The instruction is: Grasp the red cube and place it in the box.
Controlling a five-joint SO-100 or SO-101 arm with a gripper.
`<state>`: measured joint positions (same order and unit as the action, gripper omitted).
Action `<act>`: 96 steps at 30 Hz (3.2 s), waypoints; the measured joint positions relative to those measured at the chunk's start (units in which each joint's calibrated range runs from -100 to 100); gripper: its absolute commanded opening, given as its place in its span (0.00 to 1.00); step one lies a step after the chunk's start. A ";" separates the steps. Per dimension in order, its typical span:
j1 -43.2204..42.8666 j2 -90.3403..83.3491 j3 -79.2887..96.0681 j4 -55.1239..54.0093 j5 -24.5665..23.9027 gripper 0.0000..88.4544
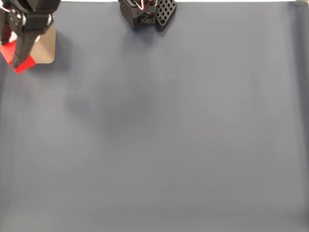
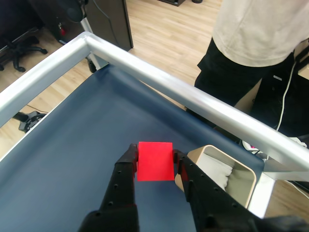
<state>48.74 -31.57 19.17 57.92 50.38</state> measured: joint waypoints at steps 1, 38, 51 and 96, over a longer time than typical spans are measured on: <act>0.67 0.17 -0.45 0.24 -0.05 0.00; 19.14 5.91 -1.90 0.88 -0.44 0.00; 20.33 2.34 2.71 0.88 -0.54 0.00; 17.06 -1.74 6.33 0.16 -1.81 0.40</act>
<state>65.80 -33.30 25.50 58.07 48.57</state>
